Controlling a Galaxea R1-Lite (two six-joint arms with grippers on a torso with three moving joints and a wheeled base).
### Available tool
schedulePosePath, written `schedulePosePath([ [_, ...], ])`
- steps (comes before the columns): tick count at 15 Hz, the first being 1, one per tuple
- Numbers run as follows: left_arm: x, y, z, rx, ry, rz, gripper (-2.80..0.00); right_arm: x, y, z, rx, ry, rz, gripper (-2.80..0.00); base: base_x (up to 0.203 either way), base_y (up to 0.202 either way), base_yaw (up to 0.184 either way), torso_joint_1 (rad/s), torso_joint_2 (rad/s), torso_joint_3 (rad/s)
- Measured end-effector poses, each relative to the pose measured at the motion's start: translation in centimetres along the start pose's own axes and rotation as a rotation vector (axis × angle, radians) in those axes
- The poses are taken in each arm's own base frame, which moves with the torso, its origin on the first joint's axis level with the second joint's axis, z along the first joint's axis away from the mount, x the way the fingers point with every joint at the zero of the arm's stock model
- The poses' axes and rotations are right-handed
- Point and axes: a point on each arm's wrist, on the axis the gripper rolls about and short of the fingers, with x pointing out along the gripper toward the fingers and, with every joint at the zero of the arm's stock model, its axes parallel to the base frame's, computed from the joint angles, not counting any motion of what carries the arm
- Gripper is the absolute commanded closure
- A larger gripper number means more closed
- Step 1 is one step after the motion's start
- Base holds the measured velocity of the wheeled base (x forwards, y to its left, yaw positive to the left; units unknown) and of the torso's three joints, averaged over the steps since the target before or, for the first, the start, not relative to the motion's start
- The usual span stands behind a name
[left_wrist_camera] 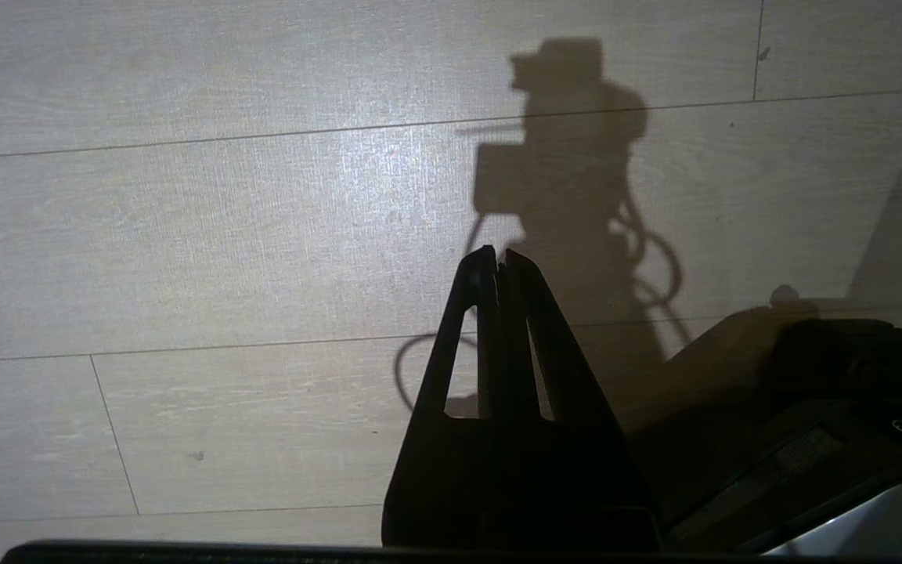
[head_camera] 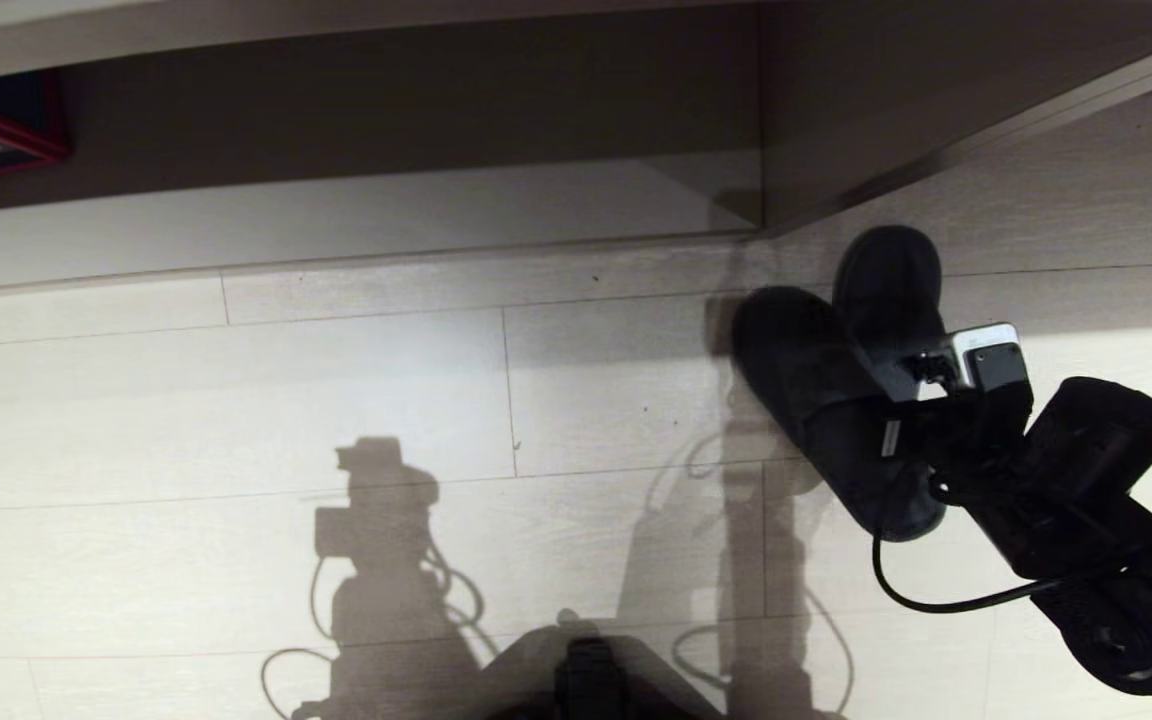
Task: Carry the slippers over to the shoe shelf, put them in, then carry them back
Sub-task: Place the slippers on the floor
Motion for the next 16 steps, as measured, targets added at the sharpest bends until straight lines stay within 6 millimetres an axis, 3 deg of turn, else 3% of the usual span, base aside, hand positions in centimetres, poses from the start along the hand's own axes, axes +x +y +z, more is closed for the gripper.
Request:
schedulePosePath([
  [4,0.0,0.0,0.0,0.000,0.000,0.001,0.00,-1.2,0.2,-1.5,-0.027,0.073,0.024,-2.80,0.000,0.000,0.000,0.000,0.00,0.000],
  [10,0.0,0.0,0.0,0.000,0.000,0.000,0.00,-1.8,0.4,-3.6,-0.110,0.322,-0.141,-2.80,0.000,0.000,0.000,0.000,0.00,0.000],
  [16,0.0,0.0,0.0,0.000,0.000,0.001,0.00,-2.9,0.7,-4.5,-0.145,0.574,0.022,-2.80,0.000,0.000,0.000,0.000,0.00,0.000],
])
